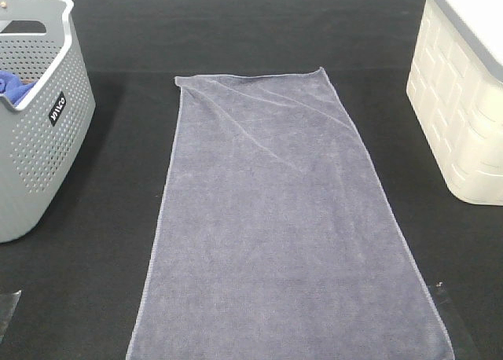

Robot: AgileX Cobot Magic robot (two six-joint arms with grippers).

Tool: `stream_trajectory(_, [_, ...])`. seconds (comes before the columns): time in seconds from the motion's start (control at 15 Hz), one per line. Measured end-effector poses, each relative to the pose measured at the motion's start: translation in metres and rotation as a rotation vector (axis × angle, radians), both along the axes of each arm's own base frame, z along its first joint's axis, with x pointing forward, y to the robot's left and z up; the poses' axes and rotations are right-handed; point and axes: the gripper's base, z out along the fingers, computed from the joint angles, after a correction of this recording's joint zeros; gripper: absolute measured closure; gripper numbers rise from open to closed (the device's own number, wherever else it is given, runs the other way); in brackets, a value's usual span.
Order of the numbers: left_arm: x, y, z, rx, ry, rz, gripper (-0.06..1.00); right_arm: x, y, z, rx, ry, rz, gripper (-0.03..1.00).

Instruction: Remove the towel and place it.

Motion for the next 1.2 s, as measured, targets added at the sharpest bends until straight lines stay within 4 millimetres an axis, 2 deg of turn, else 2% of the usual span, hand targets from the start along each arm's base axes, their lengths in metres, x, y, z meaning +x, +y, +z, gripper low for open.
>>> stream_trajectory(0.2, [-0.005, 0.003, 0.001, -0.004, -0.036, 0.134, 0.06, -0.001, -0.001, 0.0, 0.007, -0.013, -0.088, 0.12])
stream_trajectory(0.4, [-0.02, 0.004, 0.002, -0.015, -0.135, 0.173, 0.06, -0.013, -0.002, 0.0, 0.014, -0.101, -0.204, 0.12])
stream_trajectory(0.53, [-0.026, 0.005, 0.001, -0.019, -0.174, 0.173, 0.06, -0.022, -0.001, -0.001, 0.021, -0.16, -0.213, 0.12])
stream_trajectory(1.2, [-0.027, 0.005, 0.001, -0.019, -0.175, 0.172, 0.06, -0.023, -0.001, -0.001, 0.029, -0.164, -0.21, 0.12])
